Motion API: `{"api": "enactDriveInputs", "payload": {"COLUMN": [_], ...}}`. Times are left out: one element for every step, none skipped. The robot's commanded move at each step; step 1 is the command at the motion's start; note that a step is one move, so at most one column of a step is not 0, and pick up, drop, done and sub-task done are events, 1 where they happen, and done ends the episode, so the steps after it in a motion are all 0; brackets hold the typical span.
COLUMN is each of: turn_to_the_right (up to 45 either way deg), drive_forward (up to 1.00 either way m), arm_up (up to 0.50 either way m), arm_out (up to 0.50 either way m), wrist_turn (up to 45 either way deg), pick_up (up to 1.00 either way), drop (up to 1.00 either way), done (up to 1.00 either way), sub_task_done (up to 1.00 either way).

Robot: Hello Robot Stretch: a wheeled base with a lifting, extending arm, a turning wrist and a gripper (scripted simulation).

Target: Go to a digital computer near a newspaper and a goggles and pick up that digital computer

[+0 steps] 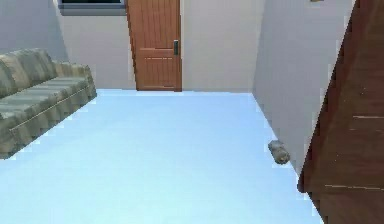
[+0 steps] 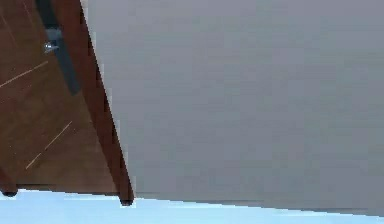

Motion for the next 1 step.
{"api": "enactDriveInputs", "payload": {"turn_to_the_right": [-21.0], "drive_forward": [0.00], "arm_up": [0.00], "arm_out": [0.00], "wrist_turn": [0.0], "pick_up": [0.00], "drop": [0.00], "done": [0.00], "sub_task_done": [0.00]}}
